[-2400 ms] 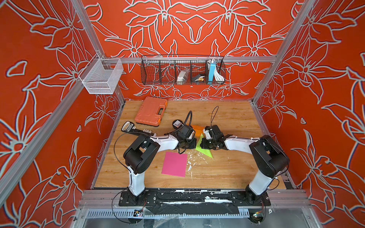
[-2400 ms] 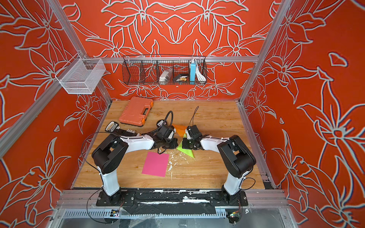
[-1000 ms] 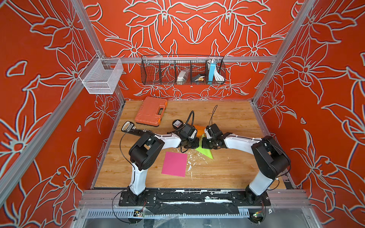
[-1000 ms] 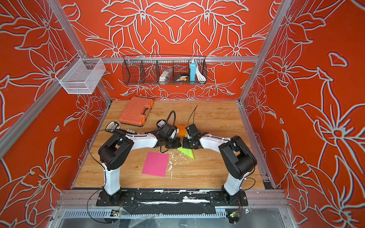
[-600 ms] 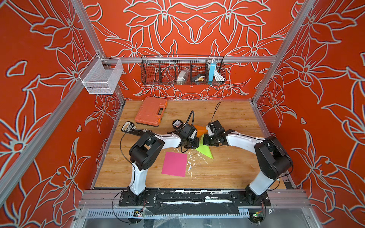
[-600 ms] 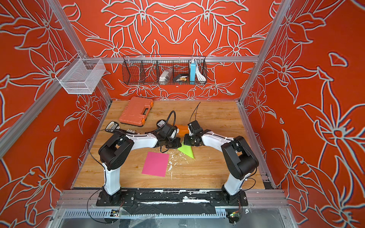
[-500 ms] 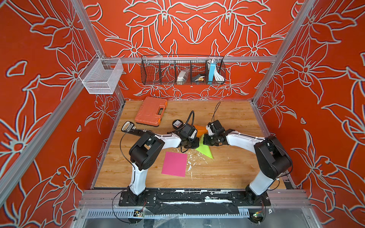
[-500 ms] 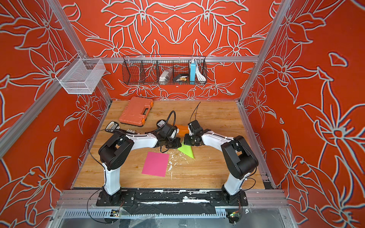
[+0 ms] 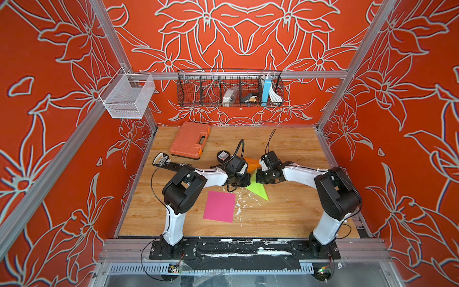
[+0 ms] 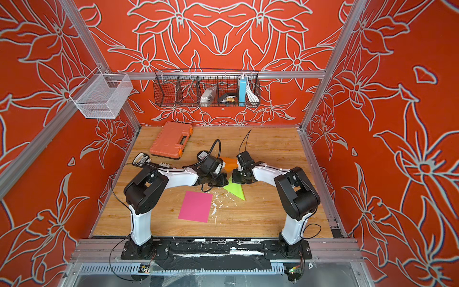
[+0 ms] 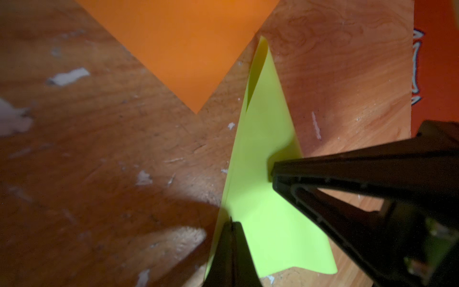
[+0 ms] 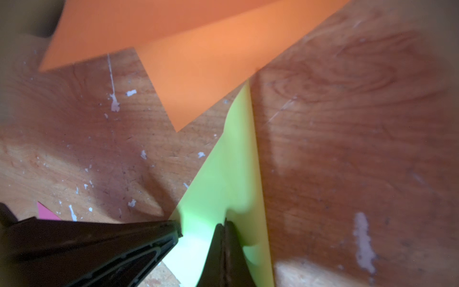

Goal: Fold the square paper diagonally
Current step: Fold the paper at the center of the board.

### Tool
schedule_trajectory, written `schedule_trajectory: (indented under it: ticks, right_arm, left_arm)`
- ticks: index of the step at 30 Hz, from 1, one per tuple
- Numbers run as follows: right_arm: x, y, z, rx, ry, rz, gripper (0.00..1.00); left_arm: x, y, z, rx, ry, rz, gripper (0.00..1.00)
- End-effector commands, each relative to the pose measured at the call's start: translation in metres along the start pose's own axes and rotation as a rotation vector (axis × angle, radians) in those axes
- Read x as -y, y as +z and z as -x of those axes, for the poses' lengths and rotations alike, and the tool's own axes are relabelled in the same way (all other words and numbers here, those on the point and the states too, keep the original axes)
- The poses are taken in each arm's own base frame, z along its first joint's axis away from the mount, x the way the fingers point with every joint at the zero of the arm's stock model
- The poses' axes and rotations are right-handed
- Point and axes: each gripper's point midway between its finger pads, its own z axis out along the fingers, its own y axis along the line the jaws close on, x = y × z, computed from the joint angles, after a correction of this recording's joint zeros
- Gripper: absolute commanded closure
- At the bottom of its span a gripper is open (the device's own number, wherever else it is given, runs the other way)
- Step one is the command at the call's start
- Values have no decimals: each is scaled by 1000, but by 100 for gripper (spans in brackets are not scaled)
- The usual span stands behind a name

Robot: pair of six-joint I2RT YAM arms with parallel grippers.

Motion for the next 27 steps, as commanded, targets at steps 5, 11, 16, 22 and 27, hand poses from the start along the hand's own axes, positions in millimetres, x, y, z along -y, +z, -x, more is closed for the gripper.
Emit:
schedule_trajectory:
  ticks: [5,11,16,22,27]
  right_arm:
    - [19,5,5,-13,15,-41,100]
    - [27,2,13,-2,34,-48,100]
    - [33,2,19,4,49,-54,100]
    - [28,3,25,7,44,-25,100]
    - [7,-16,29,62,14,67,100]
  left_arm:
    - [-19,11,-15,-55,-22,67,100]
    - [-21,12,-15,-59,-25,73,100]
    - [-21,13,-15,-61,-27,76,100]
    - [-21,13,-16,-64,-24,76,100]
    - [-22,13,-16,-65,-26,77,100]
